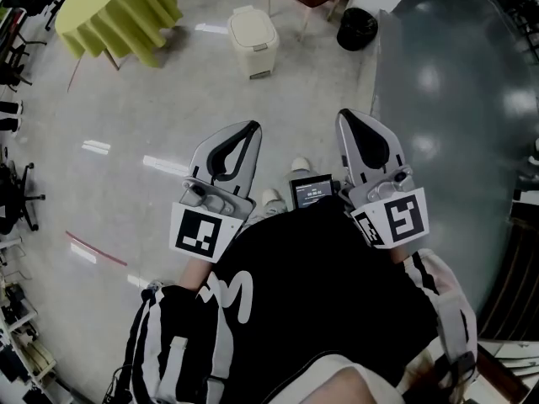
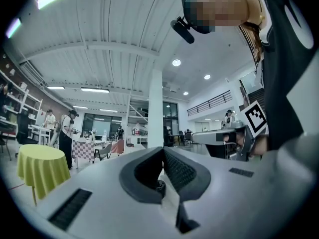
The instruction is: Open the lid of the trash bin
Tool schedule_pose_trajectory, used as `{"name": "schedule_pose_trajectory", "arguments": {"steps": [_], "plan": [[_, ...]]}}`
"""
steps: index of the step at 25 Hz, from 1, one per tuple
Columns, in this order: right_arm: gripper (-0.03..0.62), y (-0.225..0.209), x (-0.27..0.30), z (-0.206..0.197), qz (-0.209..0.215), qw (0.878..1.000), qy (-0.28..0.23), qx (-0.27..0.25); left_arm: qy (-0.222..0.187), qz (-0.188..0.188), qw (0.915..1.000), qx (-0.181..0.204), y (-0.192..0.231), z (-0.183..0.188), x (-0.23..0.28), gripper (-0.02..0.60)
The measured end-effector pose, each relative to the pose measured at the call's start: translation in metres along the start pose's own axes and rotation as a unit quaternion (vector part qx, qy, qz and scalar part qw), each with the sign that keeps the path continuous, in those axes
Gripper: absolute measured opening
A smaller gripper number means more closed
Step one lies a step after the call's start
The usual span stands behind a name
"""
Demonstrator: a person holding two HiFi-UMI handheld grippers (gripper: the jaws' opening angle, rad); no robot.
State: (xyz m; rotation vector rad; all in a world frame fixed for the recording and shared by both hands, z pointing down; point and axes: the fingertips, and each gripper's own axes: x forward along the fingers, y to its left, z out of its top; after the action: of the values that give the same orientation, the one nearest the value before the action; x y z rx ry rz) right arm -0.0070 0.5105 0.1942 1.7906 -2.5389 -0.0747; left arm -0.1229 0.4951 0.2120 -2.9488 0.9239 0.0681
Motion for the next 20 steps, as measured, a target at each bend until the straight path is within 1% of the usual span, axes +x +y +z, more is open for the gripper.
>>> {"name": "schedule_pose_trajectory", "arguments": {"steps": [3, 8, 20], "plan": [[0.009, -0.007, 0.001, -0.001, -0.007, 1.0, 0.001, 0.0, 0.002, -0.003, 1.0, -0.002, -0.001, -0.003, 0.006, 0.009], [0.009, -0.011, 0.006, -0.002, -0.007, 1.0, -0.007, -0.003, 0.001, -0.006, 1.0, 0.0, 0.002, -0.003, 0.014, 0.009], [0.009, -0.047, 0.048, -0.007, 0.01, 1.0, -0.015, 0.008, -0.004, 0.021, 0.9997, 0.007, 0.034, -0.004, 0.056, 0.009]]}}
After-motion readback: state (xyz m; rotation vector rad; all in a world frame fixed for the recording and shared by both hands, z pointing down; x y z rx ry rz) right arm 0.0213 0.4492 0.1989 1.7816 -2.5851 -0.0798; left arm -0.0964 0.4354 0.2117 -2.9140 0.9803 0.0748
